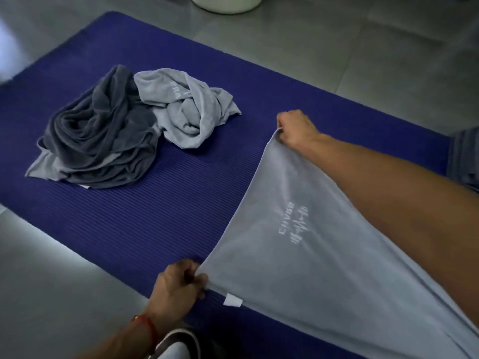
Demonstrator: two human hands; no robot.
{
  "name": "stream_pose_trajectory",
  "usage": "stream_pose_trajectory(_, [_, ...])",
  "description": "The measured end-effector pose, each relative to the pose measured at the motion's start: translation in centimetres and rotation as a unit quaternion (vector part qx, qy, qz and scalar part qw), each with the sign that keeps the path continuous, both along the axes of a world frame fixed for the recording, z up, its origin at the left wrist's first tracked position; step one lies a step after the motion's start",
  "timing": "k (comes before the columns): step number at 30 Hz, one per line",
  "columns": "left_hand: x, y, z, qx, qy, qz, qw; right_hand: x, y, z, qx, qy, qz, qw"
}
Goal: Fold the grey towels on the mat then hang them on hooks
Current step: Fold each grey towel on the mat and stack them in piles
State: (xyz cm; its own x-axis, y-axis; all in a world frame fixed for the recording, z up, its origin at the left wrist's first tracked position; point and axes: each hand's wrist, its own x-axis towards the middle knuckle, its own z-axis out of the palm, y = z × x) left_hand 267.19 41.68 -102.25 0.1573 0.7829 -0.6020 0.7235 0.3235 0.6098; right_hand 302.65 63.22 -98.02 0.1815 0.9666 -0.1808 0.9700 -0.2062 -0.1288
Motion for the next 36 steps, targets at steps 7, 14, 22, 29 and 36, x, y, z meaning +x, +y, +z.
stream_pose_trajectory(7, [-2.5, 2.4, 0.7, 0.031, -0.012, 0.049, 0.998, -1.0, 0.6, -5.3, 0.067, 0.065, -0.087, 0.992])
stream_pose_trajectory(14, [-1.4, 4.0, 1.6, 0.117, -0.009, 0.091, 0.989, 0.1, 1.6, -3.5, 0.152, 0.097, -0.121, 0.976])
stream_pose_trajectory(22, [-2.6, 6.1, 2.3, 0.175, -0.003, 0.128, 0.976, -0.5, 2.8, 0.0, 0.213, 0.130, -0.090, 0.964])
stream_pose_trajectory(29, [-5.9, 8.1, -0.7, 0.092, 0.062, 0.023, 0.994, -4.8, 1.7, -4.3, -0.020, 0.128, 0.045, 0.991])
stream_pose_trajectory(36, [-4.7, 5.5, -2.0, 0.383, 0.169, -0.257, 0.871, -3.6, -13.8, -7.8, 0.032, 0.001, 0.305, 0.952])
